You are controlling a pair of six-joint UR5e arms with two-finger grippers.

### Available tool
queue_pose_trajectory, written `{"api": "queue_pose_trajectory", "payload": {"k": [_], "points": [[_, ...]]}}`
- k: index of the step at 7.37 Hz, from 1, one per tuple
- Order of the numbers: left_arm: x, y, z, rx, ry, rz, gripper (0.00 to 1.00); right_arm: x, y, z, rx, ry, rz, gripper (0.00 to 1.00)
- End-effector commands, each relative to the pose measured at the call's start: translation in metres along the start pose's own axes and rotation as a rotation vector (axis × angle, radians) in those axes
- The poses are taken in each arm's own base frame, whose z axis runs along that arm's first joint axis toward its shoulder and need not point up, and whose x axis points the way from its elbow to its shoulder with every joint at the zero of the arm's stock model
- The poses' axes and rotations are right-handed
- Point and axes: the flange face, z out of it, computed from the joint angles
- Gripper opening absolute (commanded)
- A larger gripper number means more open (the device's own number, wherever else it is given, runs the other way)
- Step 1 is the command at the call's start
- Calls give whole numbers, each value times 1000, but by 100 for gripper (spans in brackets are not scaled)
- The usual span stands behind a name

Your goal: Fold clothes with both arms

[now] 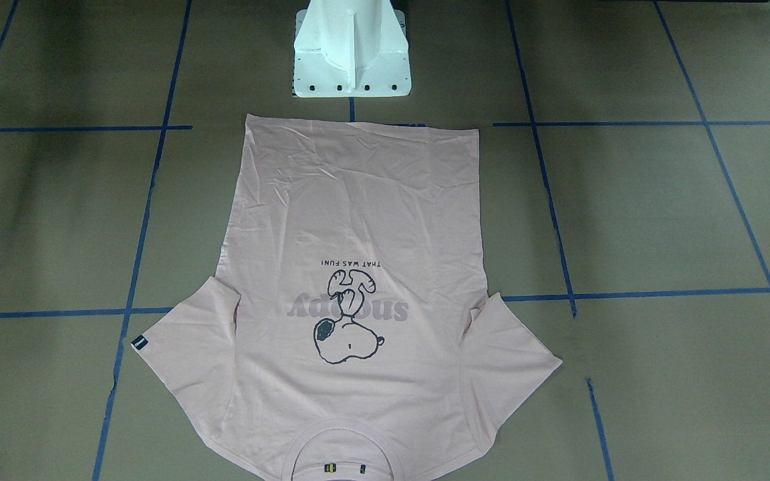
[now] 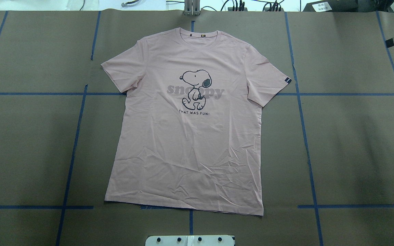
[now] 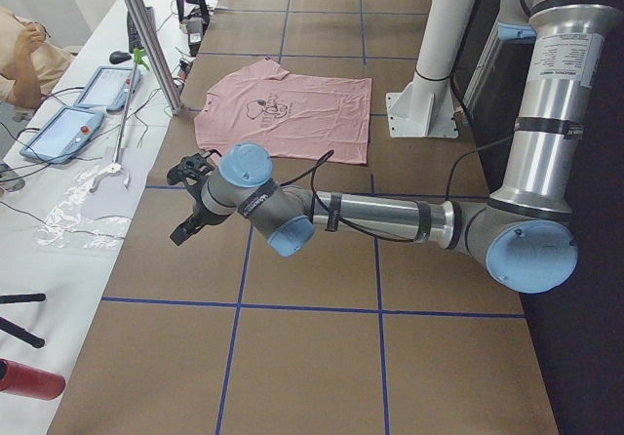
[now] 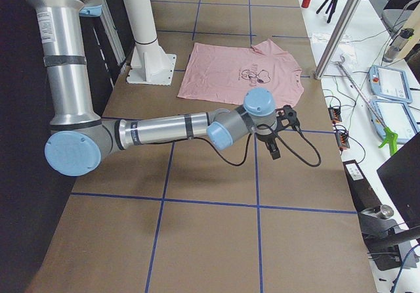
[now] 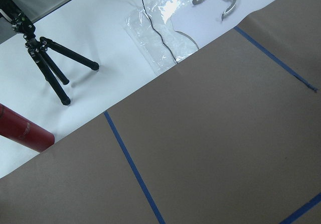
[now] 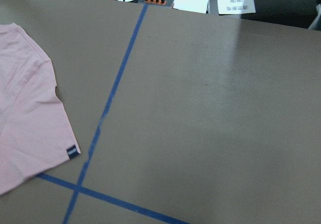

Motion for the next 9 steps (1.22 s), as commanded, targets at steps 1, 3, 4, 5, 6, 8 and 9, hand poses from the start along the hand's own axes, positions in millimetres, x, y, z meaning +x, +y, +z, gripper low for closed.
{"api": "queue_pose_trajectory", "payload": {"k": [1,3,4,5,6,8,9], "points": [[9,2,9,-7,12,9,100,-122,-18,82,18,47,103,99],[10,1,9,-6,18,8,100,-170,-12,144,56,121,112,87],[11,1,10,-7,19,9,100,-164,-13,168,53,120,139,76],[11,1,10,-8,19,8,100,-170,-13,193,70,109,169,70],[11,0,9,-6,19,-4,100,-173,-1,217,79,125,177,66],[12,-1,10,-5,22,-4,100,-180,16,238,62,145,161,63],[13,-2,10,-4,22,-3,100,-177,19,247,64,168,160,63]]}}
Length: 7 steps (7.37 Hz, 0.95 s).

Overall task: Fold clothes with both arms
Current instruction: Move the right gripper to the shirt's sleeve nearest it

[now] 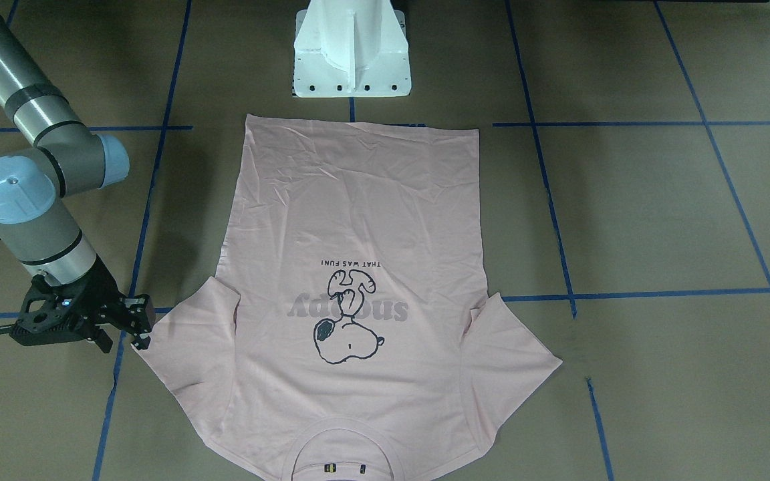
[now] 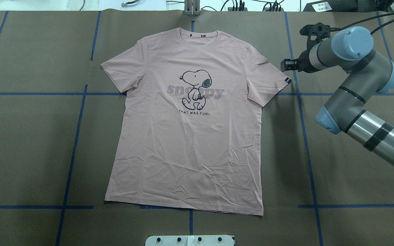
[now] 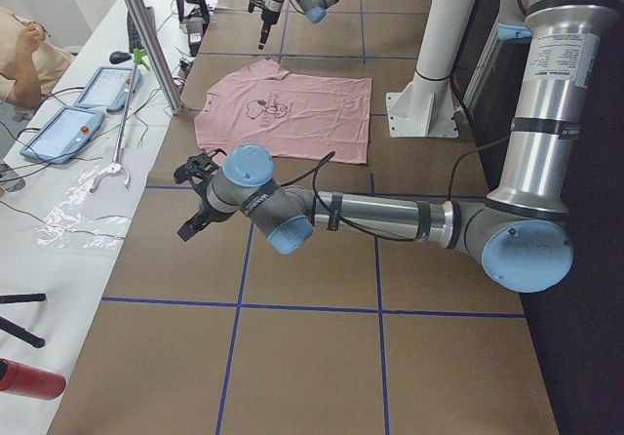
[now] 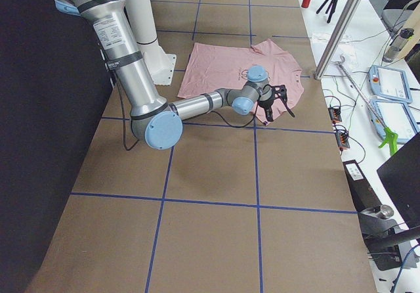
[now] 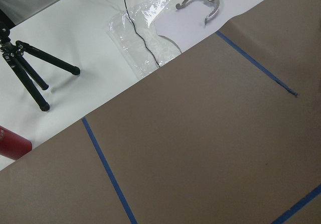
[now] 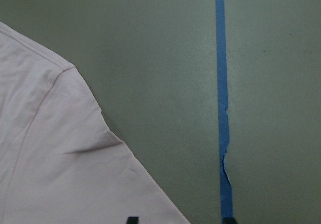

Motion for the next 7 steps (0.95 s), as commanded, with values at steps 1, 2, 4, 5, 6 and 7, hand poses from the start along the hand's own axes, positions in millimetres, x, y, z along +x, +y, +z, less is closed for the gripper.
{"api": "queue_pose_trajectory", "payload": {"k": [1,2,4,5,6,7], "points": [[0,-1,1,-1,0,-1,100,-1,12,16,-7,25,-7,63],[0,-1,0,0,0,0,100,-1,18,20,-13,30,-13,62],[0,0,1,-3,2,-2,100,-3,21,22,-16,29,-15,60],[1,0,1,0,2,2,100,-6,21,21,-14,27,-17,60],[1,0,1,0,2,2,100,-6,21,23,-17,29,-17,59],[1,0,1,0,2,2,100,-4,21,28,-22,38,-16,59]]}}
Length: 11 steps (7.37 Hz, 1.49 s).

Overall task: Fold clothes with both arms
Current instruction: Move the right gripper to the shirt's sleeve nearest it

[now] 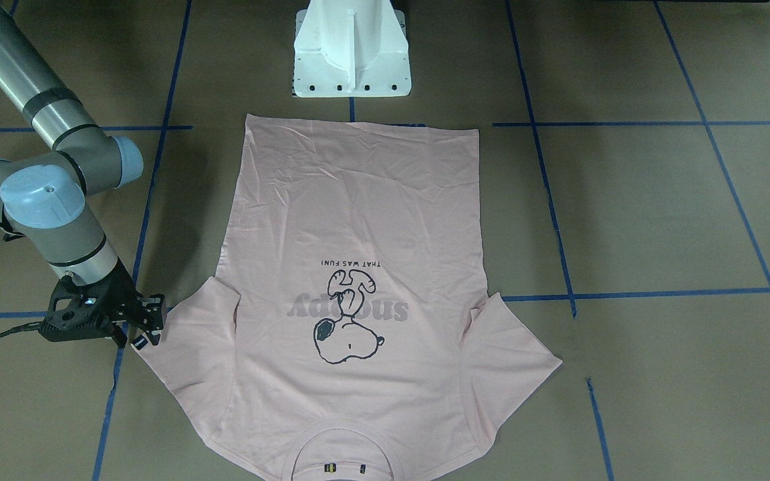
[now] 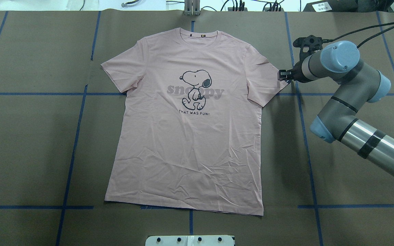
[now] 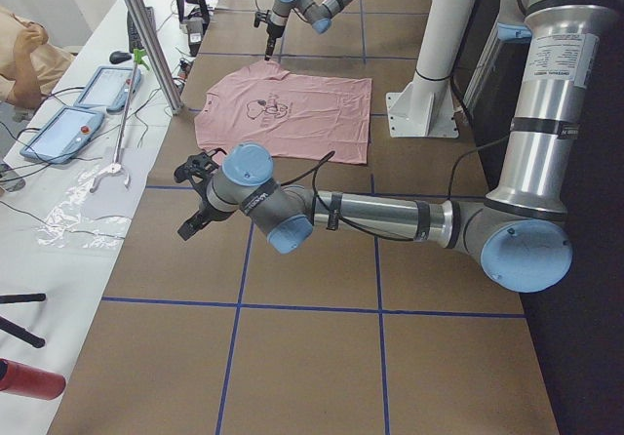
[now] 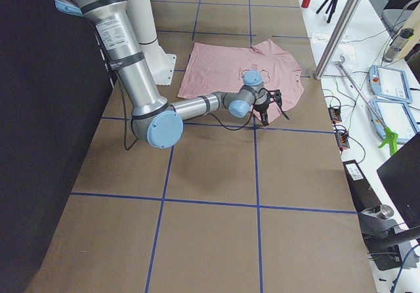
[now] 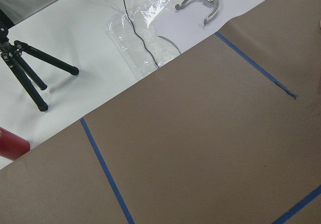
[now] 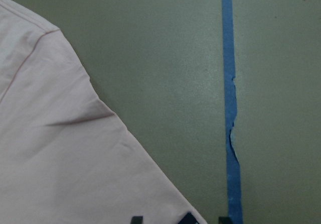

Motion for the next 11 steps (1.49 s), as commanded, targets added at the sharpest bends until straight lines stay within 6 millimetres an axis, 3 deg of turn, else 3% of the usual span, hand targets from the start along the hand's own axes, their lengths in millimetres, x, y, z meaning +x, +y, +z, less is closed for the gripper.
{"api": "queue_pose_trajectory", "payload": {"k": [1,4,8,9,11], "points": [[0,0,0,-1,0,-1,100,2,0,6,-4,10,1,58],[0,0,0,0,0,0,100,2,0,6,-5,11,4,51],[1,-1,0,1,2,1,100,1,-1,6,-4,10,19,21],[0,1,0,0,2,0,100,-17,-10,-1,9,-10,33,0],[0,2,0,0,2,0,100,-44,-25,-13,24,-34,52,0]]}}
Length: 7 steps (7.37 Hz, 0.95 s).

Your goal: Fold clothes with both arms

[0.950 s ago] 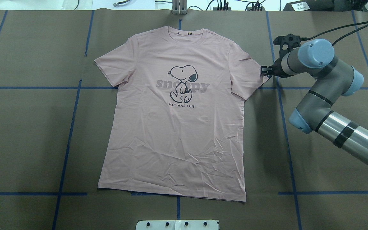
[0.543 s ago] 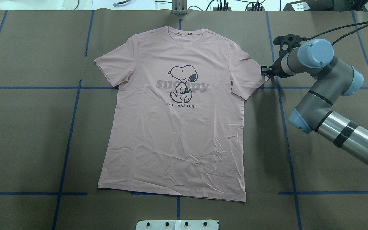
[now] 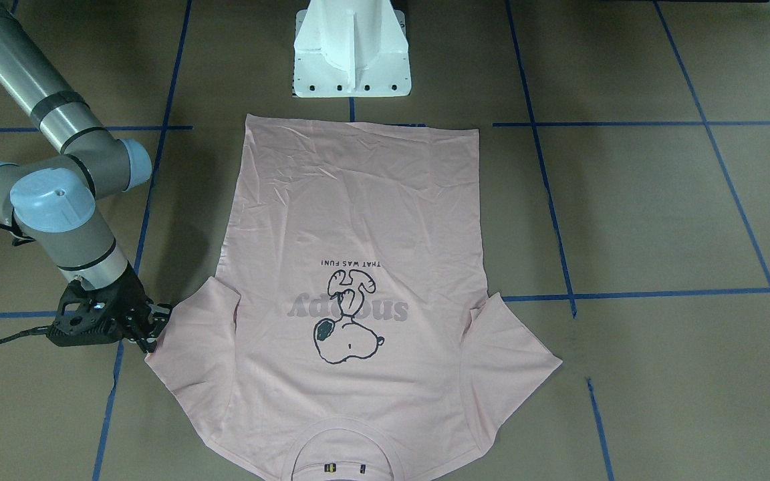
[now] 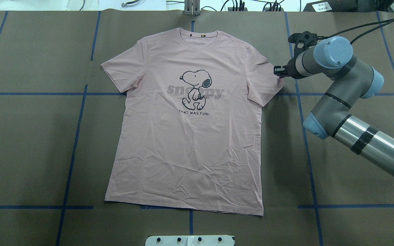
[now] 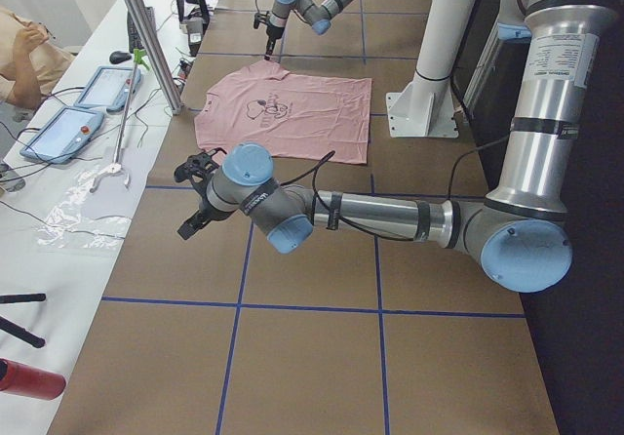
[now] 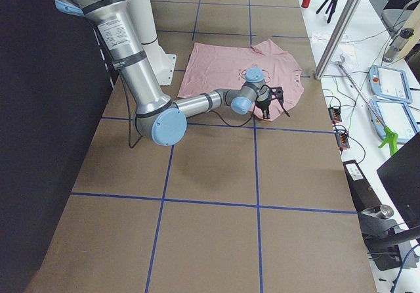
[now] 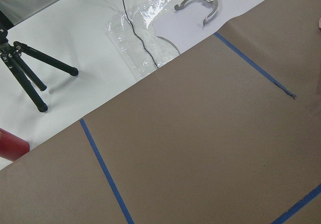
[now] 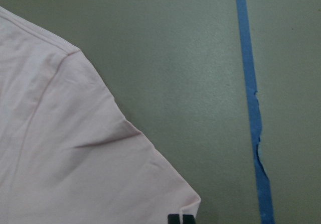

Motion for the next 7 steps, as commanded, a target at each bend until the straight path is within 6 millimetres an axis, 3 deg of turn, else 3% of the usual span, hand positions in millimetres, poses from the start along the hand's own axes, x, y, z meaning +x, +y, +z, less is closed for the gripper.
{"api": "queue_pose_trajectory", "payload": {"k": [1,3,4,6,7], "points": [[0,2,0,-2,0,-1,100,-47,-19,-13,-1,-4,46,0],[0,2,0,-2,-1,-1,100,-155,-25,-26,48,66,145,0],[-1,2,1,-3,0,-2,100,-188,-25,-26,48,69,178,0],[-1,3,1,-4,-2,-3,100,-209,-20,-10,85,102,180,0],[-1,3,1,-4,-2,-3,100,-210,-14,-6,79,105,157,87]]}}
